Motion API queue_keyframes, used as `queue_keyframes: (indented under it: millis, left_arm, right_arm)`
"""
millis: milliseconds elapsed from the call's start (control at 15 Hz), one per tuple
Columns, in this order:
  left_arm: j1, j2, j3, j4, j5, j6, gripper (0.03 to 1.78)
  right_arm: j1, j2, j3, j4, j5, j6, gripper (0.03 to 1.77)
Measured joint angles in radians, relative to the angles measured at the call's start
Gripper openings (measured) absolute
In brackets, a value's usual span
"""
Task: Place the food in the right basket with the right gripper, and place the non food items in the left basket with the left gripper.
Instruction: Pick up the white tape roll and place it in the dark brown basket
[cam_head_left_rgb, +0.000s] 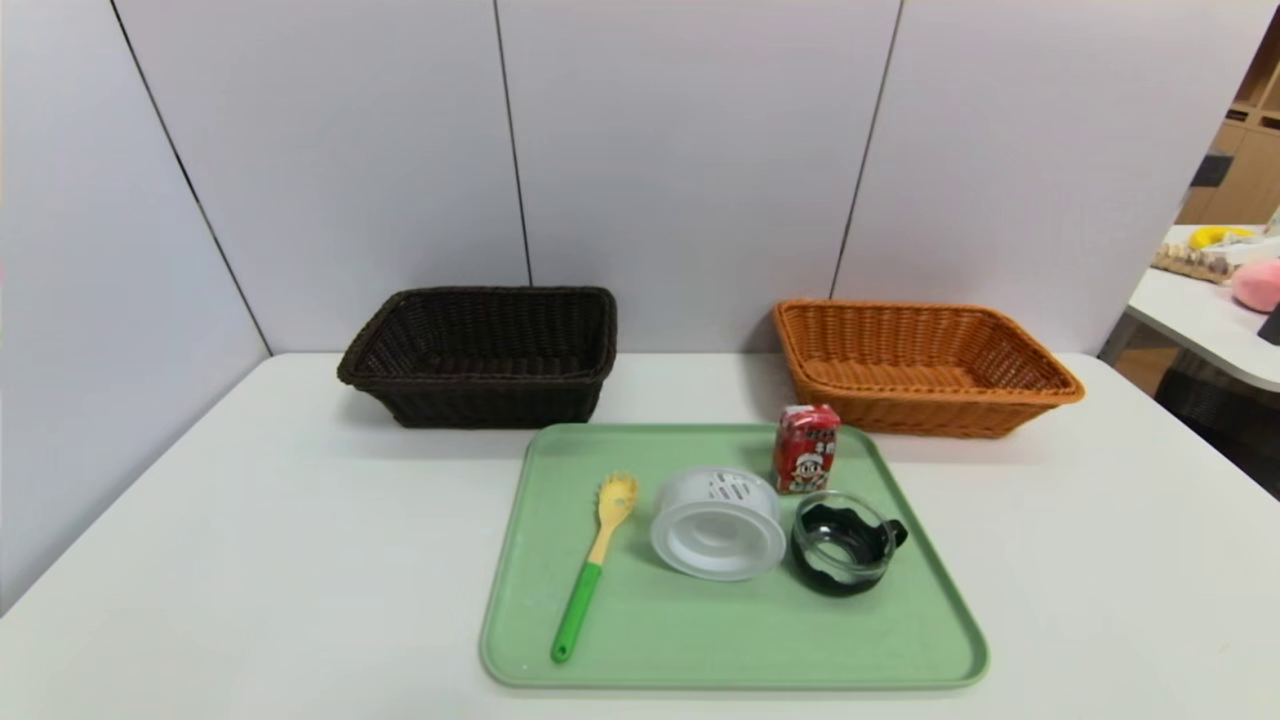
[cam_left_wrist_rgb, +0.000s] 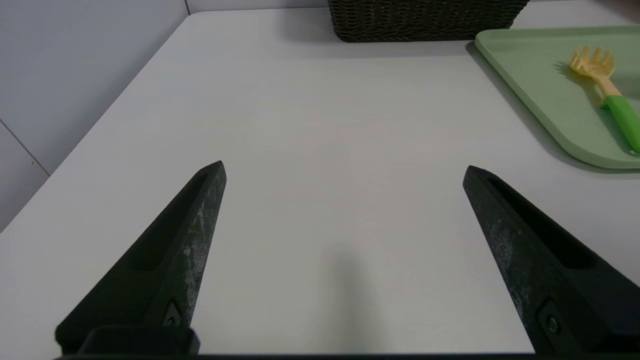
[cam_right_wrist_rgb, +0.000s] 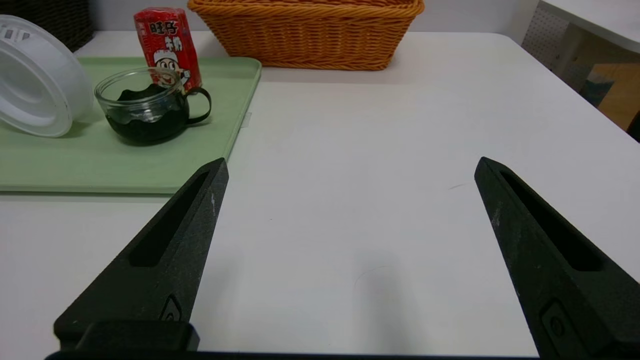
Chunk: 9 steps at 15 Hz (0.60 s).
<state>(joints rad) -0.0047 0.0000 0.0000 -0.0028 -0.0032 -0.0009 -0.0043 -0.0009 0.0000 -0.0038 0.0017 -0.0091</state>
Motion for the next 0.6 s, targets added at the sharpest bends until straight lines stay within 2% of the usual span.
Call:
queue_keyframes:
  millis: [600]
  left_arm:
    - [0.000, 0.000, -0.005, 0.009, -0.001, 0.017, 1.69]
  right_arm:
    - [0.000, 0.000, -0.003, 0.008, -0.004, 0.006, 1.70]
